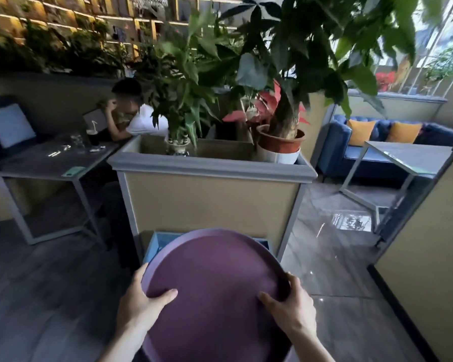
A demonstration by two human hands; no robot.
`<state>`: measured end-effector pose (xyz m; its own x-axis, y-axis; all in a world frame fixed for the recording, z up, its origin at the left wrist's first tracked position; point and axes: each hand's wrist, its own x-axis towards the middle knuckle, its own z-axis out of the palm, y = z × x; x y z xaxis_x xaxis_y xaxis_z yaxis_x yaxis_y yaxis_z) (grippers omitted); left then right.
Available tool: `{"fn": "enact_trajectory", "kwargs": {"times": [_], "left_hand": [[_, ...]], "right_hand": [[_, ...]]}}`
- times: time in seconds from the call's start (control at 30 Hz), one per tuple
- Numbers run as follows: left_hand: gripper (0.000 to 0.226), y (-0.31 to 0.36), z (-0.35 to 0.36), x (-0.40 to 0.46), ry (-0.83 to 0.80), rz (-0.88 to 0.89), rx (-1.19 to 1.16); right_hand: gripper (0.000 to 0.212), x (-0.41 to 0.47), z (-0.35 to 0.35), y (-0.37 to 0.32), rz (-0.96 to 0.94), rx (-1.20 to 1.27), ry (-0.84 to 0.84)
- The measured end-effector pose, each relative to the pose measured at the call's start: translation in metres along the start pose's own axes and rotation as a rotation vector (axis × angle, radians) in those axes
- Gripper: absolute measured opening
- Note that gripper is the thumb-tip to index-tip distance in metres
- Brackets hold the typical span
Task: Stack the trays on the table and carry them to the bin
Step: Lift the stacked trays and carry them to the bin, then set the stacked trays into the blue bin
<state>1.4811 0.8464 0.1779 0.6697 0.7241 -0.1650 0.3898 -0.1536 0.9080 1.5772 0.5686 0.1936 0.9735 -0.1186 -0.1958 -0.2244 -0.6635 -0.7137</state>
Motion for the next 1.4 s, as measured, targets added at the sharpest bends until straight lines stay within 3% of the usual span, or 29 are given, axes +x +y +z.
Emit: {"fn": "enact_trajectory", "kwargs": {"times": [0.43, 0.63, 0.8, 1.0, 1.4], "left_hand": [[0.116, -0.081, 0.062, 0.125, -0.058, -0.230, 0.392], [0.107, -0.120, 0.089, 0.169, -0.074, -0.277, 0.485], [0.103, -0.150, 0.106, 0.196, -0.091, -0.269, 0.561], [0.093, -0.167, 0.121, 0.215, -0.066, -0.247, 0.653], [0.095, -0.170, 0.140, 0.219, 0.031, -0.178, 0.654]], "right_hand": [[0.070, 0.094, 0.090, 0.012, 0.138, -0.198, -0.101], [0.075, 0.131, 0.145, 0.032, 0.176, -0.269, -0.139], [0.086, 0.155, 0.184, 0.045, 0.219, -0.324, -0.150], [0.081, 0.172, 0.211, 0.050, 0.228, -0.352, -0.124], [0.087, 0.191, 0.222, 0.046, 0.265, -0.422, -0.113]]}}
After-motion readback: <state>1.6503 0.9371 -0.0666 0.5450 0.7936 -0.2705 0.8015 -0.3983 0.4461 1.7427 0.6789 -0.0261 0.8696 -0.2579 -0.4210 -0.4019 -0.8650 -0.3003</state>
